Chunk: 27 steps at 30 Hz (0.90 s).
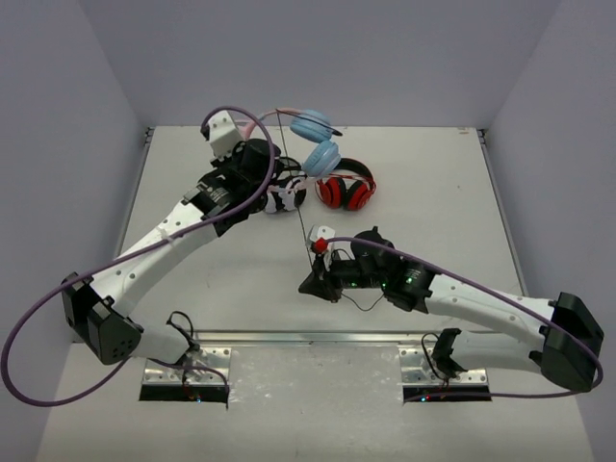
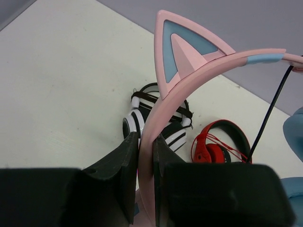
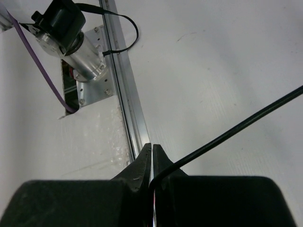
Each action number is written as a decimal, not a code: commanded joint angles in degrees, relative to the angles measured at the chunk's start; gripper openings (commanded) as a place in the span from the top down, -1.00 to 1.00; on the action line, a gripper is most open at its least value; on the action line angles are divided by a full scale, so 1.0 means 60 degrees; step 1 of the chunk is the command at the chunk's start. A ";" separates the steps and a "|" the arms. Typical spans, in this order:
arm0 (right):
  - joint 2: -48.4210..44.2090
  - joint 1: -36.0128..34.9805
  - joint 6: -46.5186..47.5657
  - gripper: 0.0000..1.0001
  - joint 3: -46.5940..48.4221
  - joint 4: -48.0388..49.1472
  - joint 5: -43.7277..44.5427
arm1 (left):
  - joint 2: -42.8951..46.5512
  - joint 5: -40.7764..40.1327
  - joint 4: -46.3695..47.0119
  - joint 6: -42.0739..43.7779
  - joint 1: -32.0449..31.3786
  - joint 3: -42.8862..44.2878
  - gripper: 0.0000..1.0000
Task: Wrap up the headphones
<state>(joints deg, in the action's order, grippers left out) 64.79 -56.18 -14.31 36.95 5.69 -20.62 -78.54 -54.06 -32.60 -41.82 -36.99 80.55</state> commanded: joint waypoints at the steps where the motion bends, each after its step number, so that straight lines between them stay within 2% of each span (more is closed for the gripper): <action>1: -0.0193 -0.0362 0.0406 0.97 0.0901 -0.0875 0.0141 | -0.0020 -0.0760 0.1039 -0.0485 0.0306 -0.0282 0.99; 6: -0.0311 -0.0363 0.1093 0.97 0.1926 -0.2206 0.1266 | 0.0695 -0.0672 0.1434 -0.0705 0.0277 -0.1909 0.99; 11: -0.0077 -0.0377 0.1855 0.97 0.3097 -0.3466 0.2014 | 0.1751 0.0060 0.3379 0.0479 -0.0015 -0.4354 0.99; 13: 0.0142 -0.0363 0.2280 0.97 0.3638 -0.3847 0.2338 | 0.2235 -0.0027 0.4067 0.1007 -0.0468 -0.5217 0.99; 18: 0.1092 -0.0363 0.3465 0.97 0.5250 -0.5165 0.3111 | 0.2587 -0.0759 0.4569 0.2090 -0.1844 -0.6217 0.99; 20: 0.1358 -0.0363 0.3978 0.97 0.6056 -0.5927 0.3581 | 0.2617 -0.0760 0.4380 0.2152 -0.1979 -0.6642 0.99; 23: 0.1651 -0.0363 0.4579 0.97 0.6644 -0.6500 0.4592 | 0.3068 -0.0439 0.4217 0.2092 -0.2037 -0.7474 0.99; 27: 0.1725 -0.0363 0.5049 0.97 0.6660 -0.6632 0.5209 | 0.3978 0.0716 0.5021 0.2895 -0.2038 -0.8327 0.99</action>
<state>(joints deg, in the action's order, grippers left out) 75.77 -58.02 11.35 74.04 -33.08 3.95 -58.78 -52.90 -8.54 -28.62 -49.32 32.64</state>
